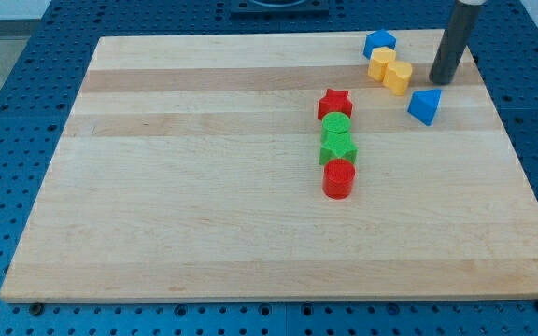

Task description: Align the yellow heart and triangle below the hexagon

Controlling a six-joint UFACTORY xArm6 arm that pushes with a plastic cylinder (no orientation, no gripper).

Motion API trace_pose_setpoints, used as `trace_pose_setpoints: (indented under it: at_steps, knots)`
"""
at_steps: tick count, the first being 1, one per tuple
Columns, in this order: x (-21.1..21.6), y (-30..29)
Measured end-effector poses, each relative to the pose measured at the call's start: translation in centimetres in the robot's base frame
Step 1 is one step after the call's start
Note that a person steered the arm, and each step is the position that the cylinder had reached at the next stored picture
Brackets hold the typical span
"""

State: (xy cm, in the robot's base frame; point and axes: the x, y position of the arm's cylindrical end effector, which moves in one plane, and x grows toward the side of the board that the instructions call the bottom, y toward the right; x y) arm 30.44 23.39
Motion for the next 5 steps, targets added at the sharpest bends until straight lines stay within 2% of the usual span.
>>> trace_pose_setpoints:
  at_steps: [5]
  knots:
    - [0.1, -5.1]
